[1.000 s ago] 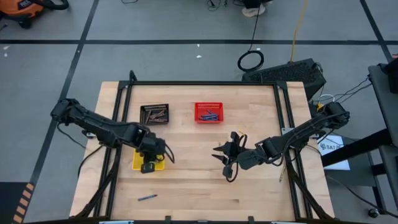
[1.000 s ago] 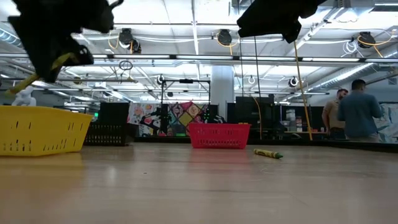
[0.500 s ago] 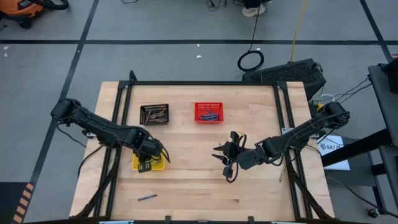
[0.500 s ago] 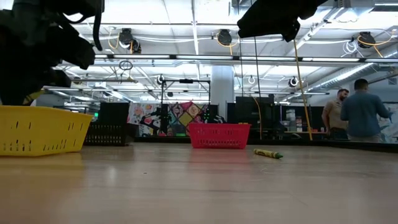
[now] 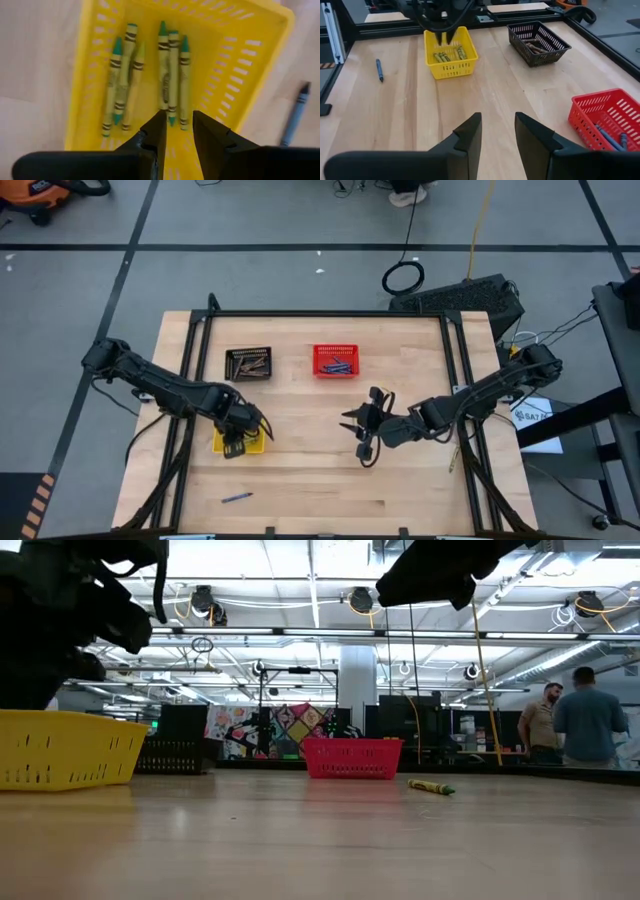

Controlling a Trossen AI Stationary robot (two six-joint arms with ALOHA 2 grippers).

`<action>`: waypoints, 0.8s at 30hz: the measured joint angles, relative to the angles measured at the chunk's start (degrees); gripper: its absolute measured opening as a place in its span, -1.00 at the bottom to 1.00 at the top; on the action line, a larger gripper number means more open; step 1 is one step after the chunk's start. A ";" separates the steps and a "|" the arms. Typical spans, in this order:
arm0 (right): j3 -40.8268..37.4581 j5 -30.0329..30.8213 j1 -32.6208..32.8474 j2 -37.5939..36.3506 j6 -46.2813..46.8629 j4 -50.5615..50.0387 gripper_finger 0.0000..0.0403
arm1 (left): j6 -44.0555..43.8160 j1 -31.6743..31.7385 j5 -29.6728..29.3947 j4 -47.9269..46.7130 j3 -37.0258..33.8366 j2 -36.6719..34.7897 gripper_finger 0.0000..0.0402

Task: Sort crayons
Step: Put the blue crayon into the red bin

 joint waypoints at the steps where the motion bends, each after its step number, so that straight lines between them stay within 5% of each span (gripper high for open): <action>1: 0.00 0.00 -0.14 0.00 -0.02 0.01 -0.48 | -1.06 -0.29 1.10 0.33 0.00 0.00 -0.57; 8: 0.00 -0.02 -1.15 0.00 -1.21 -0.03 -0.48 | -9.06 -5.44 8.44 8.73 0.38 0.02 -0.57; 24: 0.00 -0.15 -1.19 0.00 -1.49 -1.99 -0.48 | -32.93 -24.69 -0.30 9.41 8.11 3.61 -0.57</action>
